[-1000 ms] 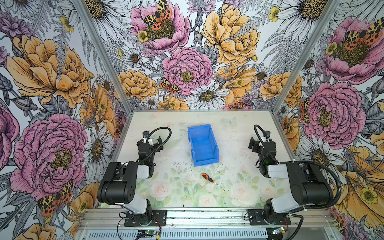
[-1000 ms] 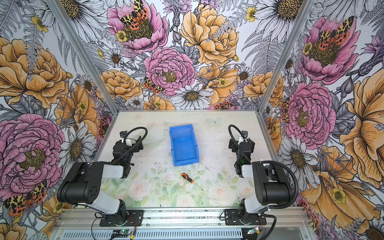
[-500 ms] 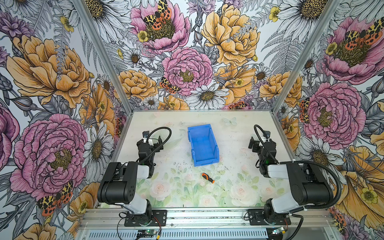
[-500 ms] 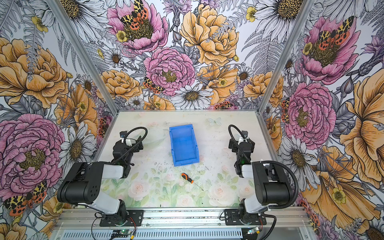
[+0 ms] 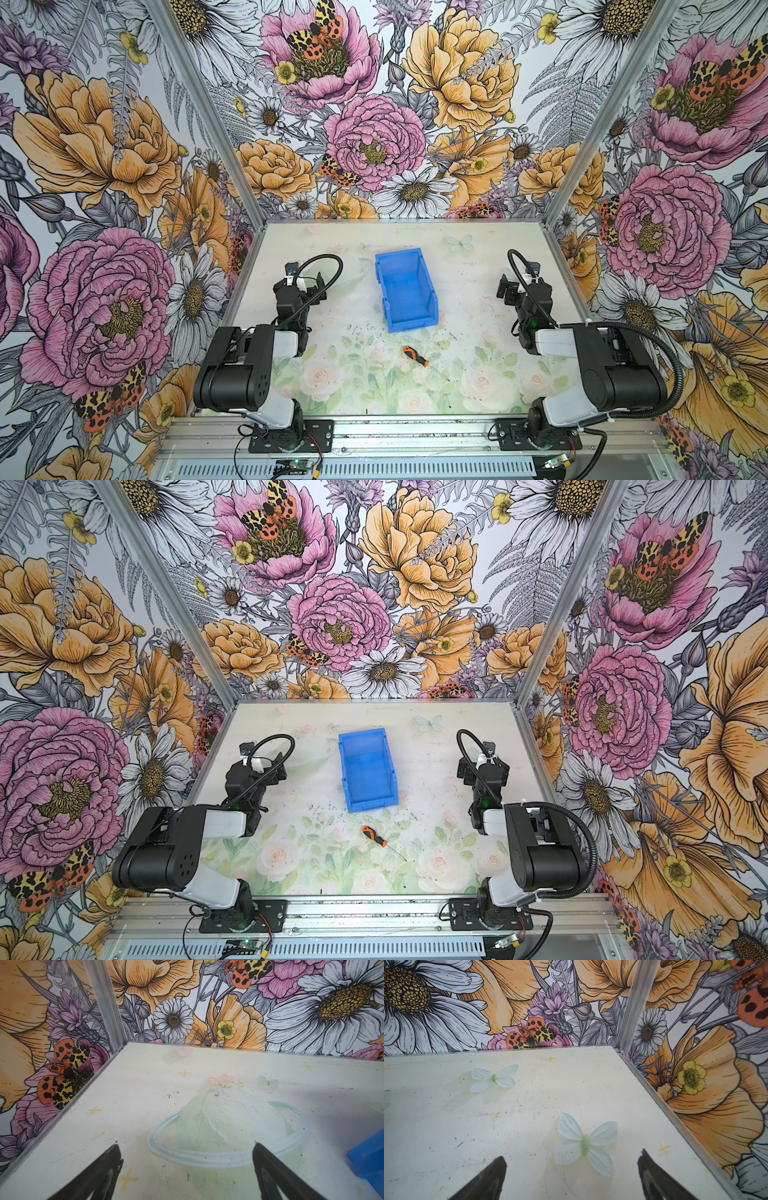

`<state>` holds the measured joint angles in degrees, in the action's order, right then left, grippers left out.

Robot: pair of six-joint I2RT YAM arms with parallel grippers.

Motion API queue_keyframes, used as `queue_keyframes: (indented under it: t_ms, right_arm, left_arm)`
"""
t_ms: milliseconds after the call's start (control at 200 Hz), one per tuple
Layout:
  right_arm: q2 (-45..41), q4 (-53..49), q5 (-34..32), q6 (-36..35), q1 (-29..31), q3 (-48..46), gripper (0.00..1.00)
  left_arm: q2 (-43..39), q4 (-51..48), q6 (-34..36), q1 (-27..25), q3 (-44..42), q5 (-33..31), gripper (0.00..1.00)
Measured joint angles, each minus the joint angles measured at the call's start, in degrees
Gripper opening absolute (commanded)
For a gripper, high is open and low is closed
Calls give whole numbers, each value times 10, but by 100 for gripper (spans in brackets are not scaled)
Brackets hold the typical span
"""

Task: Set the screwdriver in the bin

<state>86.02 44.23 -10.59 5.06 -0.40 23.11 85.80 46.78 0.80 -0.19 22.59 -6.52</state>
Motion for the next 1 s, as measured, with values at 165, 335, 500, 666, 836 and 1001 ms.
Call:
queue_keyframes:
  t_ms: [165,335,500,666,836,1001]
  right_arm:
    - [-68,-66,-4,0,7,6,99]
    - [-162,-196,-57,15,26,44,100]
    - [-208,-354,-93,36,45,129,99]
    - [-245,-466,-111,61,100,181,100]
    - [-285,-549,-119,102,170,198,99]
    - [-258,-641,-115,120,218,262,100]
  left_arm:
    - [-63,-143,-9,0,70,-11,99]
    - [-139,-245,-15,-16,78,-58,99]
    - [-165,-313,-35,-57,78,-86,99]
    - [-200,-395,-50,-101,90,-105,99]
    - [-255,-469,-54,-153,123,-116,99]
    - [-347,-522,-53,-220,128,-72,99]
